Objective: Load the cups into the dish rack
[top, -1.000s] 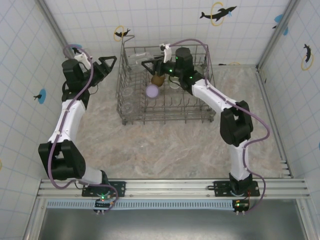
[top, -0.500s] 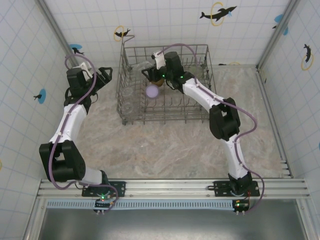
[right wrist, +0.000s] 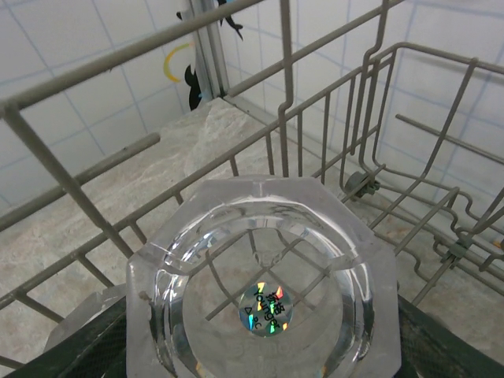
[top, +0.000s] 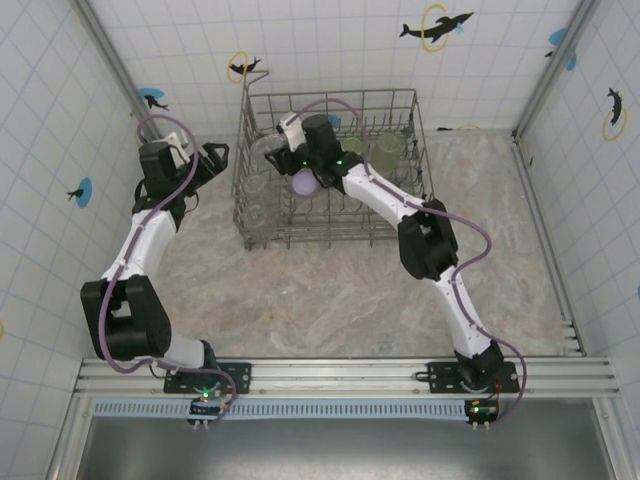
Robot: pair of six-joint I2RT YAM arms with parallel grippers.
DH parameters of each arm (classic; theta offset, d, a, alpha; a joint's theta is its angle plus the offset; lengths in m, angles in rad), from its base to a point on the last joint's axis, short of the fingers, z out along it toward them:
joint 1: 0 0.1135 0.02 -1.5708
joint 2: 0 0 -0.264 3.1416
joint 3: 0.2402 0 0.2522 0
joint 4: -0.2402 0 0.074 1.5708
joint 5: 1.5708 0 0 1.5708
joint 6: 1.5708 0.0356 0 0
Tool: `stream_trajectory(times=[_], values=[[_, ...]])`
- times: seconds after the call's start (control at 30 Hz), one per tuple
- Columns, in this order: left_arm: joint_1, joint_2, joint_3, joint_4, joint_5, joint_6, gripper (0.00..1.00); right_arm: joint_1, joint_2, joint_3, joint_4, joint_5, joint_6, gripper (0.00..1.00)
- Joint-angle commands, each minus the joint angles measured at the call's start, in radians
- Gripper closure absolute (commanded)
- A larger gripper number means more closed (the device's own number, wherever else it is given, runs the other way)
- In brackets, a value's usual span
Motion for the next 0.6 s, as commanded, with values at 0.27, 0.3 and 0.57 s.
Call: stream_trajectory(times=[0.27, 0.3, 0.57], values=[[0.000, 0.021, -0.015, 0.025, 0.053, 0.023, 0.03, 0.033, 0.058, 0.075, 0.040, 0.104, -0.085, 0.55], [0.001, 0.020, -0.015, 0.025, 0.053, 0.023, 0.03, 0.035, 0.061, 0.077, 0.042, 0.110, -0.090, 0.55], [0.001, 0.031, -0.020, 0.024, 0.064, 0.019, 0.03, 0.043, 0.107, 0.115, 0.048, 0.121, -0.107, 0.56]])
